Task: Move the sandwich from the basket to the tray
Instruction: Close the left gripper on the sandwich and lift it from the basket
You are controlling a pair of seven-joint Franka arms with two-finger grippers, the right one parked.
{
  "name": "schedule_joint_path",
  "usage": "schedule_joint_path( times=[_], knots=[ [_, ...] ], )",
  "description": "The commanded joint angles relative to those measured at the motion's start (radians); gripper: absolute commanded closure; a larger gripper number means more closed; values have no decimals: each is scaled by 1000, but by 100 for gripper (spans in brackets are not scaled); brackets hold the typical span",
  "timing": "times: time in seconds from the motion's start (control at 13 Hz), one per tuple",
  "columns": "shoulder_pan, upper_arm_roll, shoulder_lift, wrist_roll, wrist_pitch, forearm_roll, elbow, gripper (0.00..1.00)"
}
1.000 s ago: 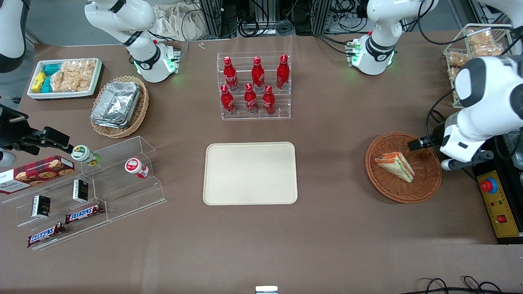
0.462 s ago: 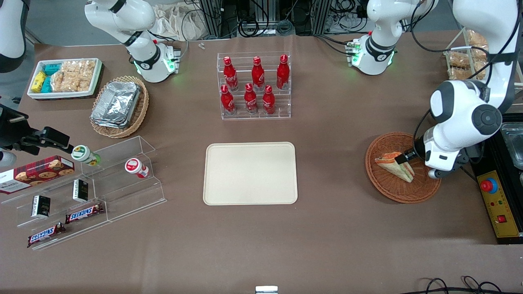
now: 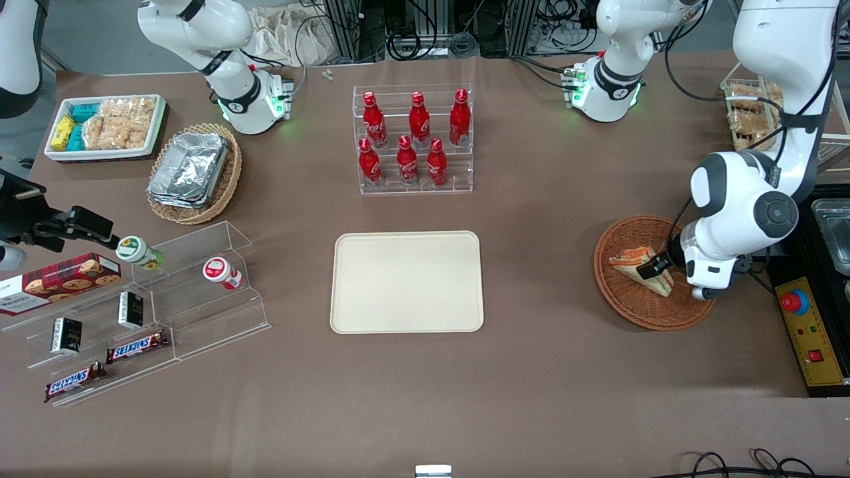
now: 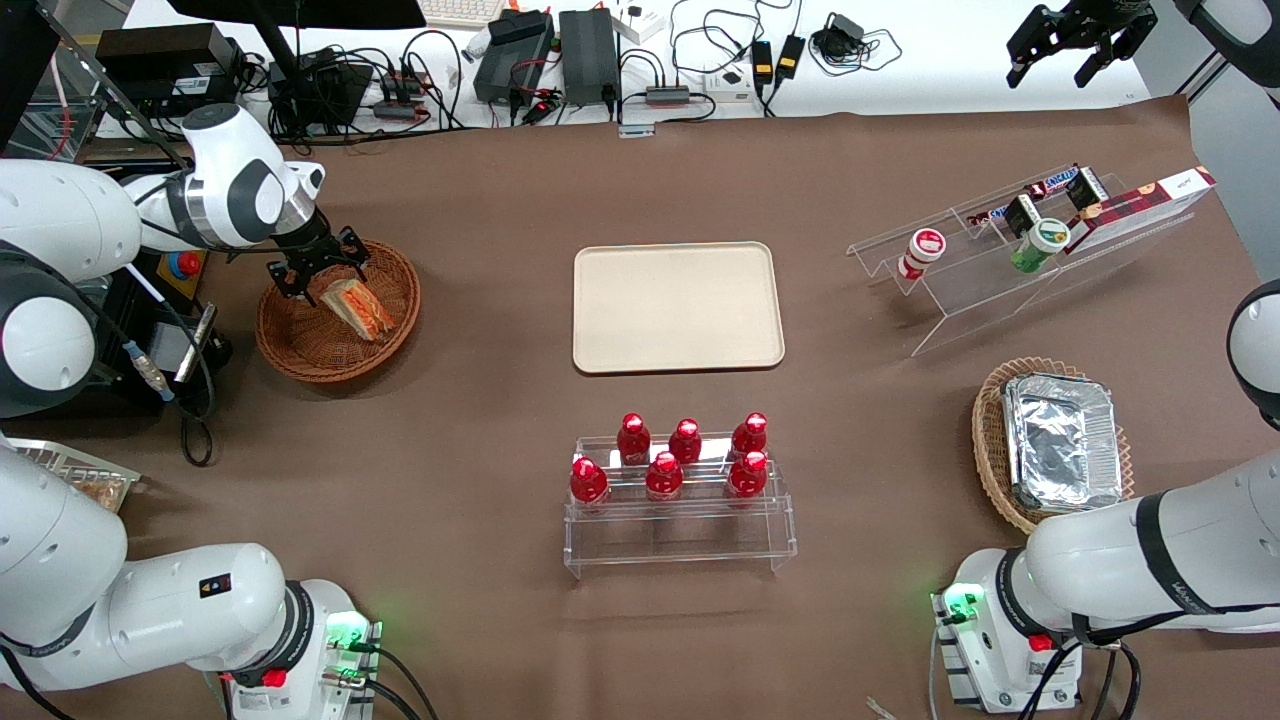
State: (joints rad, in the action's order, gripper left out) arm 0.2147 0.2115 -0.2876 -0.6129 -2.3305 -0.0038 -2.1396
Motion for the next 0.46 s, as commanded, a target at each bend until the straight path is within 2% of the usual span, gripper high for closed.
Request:
schedule_joint_path(
  times=[0.0, 0.08, 0.23, 0.38],
  knots=[
    [9, 8, -22, -39, -52, -4, -13, 5],
    [8, 6, -37, -44, -62, -4, -14, 5],
    [9, 5, -54, -54, -87, -4, -25, 12],
    [5, -11, -58, -80, -87, -2, -25, 34]
  ],
)
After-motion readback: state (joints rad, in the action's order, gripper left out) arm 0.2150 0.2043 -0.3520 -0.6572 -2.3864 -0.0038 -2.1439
